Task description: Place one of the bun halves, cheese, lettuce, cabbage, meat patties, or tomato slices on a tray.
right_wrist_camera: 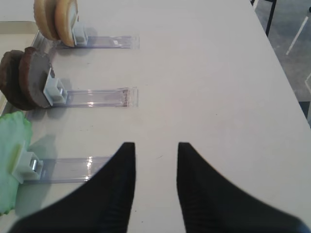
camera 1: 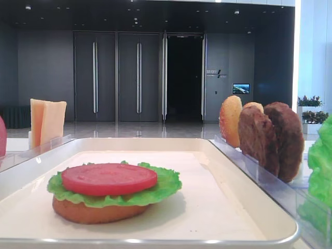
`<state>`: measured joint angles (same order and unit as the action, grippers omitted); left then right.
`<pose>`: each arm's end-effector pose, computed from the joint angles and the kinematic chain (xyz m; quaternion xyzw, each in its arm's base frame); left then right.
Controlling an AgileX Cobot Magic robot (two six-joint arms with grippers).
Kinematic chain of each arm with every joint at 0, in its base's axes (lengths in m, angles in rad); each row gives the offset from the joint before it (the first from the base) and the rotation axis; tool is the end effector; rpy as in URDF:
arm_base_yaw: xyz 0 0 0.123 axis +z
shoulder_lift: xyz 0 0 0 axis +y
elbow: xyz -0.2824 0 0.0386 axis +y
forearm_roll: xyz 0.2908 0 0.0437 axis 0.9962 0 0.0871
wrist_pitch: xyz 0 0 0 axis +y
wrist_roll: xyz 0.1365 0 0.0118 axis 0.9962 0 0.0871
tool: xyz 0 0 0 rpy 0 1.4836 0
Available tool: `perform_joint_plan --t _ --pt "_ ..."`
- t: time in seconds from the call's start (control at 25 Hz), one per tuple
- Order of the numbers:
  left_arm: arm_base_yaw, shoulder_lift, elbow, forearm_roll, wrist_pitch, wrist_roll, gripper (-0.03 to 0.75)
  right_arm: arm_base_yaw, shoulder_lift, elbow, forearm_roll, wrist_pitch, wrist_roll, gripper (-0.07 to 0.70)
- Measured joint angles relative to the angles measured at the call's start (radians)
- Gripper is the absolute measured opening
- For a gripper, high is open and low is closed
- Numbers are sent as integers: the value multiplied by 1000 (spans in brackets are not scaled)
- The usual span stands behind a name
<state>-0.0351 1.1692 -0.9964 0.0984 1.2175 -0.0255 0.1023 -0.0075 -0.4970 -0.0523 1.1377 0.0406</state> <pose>0.2556 0.0037 0.2595 0.0155 0.9898 0.0439 0.1347 0.0680 0.0004 0.2672 -0.0248 0.8709 0.0090 0.4907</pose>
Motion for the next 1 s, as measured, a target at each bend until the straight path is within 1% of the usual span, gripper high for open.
perform_joint_plan --t 0.24,0.4,0.48,0.64,0.8,0.92,1.0 --pt "0 -303 172 -8 11 -3 471 0 0 0 0 0 0 237" --pt "0 -521 265 -20 18 -3 471 0 0 0 0 0 0 237" --pt "0 -618 315 -20 11 -3 471 0 0 0 0 0 0 237" --pt "0 -797 403 -20 -22 -3 471 0 0 0 0 0 0 237" --pt "0 -942 468 -21 -30 -3 471 0 0 0 0 0 0 237" --pt "0 -1030 490 -21 -35 -3 471 0 0 0 0 0 0 237" --pt "0 -1082 497 -21 -57 -4 471 0 0 0 0 0 0 237"
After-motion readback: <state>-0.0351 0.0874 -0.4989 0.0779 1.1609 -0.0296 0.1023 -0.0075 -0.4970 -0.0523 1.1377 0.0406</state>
